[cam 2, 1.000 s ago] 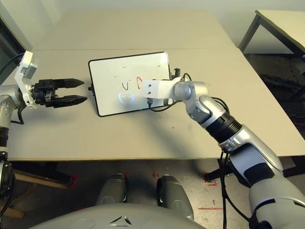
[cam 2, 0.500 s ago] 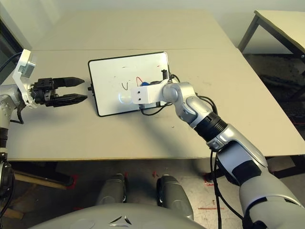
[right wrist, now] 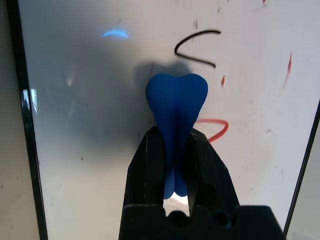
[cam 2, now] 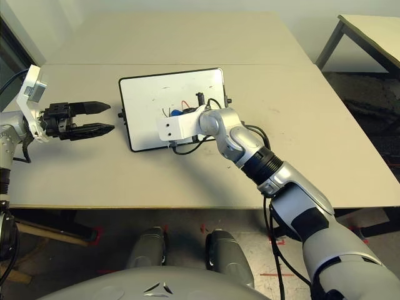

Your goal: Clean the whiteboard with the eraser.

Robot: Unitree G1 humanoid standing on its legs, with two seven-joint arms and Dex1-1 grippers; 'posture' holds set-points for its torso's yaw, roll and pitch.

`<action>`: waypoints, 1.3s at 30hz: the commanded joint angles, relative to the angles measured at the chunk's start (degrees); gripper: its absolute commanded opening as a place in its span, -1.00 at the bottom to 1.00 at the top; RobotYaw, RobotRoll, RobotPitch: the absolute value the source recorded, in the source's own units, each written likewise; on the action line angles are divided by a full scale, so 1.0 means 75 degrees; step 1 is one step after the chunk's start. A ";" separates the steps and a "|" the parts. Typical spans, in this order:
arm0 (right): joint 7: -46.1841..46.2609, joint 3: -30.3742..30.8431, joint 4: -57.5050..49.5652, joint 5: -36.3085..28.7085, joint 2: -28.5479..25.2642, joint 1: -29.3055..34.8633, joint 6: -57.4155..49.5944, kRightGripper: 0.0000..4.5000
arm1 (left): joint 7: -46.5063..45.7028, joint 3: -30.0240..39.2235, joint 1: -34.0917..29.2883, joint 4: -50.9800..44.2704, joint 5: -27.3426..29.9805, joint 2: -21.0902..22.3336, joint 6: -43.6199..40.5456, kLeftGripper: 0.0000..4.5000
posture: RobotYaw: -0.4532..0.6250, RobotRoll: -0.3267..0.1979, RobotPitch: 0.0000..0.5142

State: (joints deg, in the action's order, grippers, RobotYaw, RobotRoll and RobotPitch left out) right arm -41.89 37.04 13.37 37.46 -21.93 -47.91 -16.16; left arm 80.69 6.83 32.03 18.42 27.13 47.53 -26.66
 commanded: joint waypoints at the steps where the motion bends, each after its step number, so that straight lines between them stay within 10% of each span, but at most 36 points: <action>1: -0.0172 -0.0278 -0.0091 0.0086 -0.0322 0.0196 -0.0149 -0.84 | 0.0036 0.0004 0.0032 -0.0025 0.0036 0.0023 0.0022 1.00 | 0.26 0.25 -0.90; 11: -0.0371 -0.0744 -0.0554 0.0044 -0.0851 0.0406 -0.0432 -0.84 | 0.0074 -0.0160 0.0298 0.0225 -0.0063 -0.0109 0.0131 1.00 | 0.19 0.25 -0.92; 39: 0.0047 -0.0253 0.1064 0.0534 0.0440 -0.0413 0.0380 -0.84 | -0.0044 0.0030 -0.0052 -0.0081 0.0047 0.0055 -0.0018 1.00 | 0.26 0.25 -0.87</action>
State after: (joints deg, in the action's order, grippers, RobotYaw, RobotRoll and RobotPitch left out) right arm -41.12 35.58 19.75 40.74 -17.24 -51.35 -13.14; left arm 80.33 6.72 32.23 18.65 27.11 47.50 -26.61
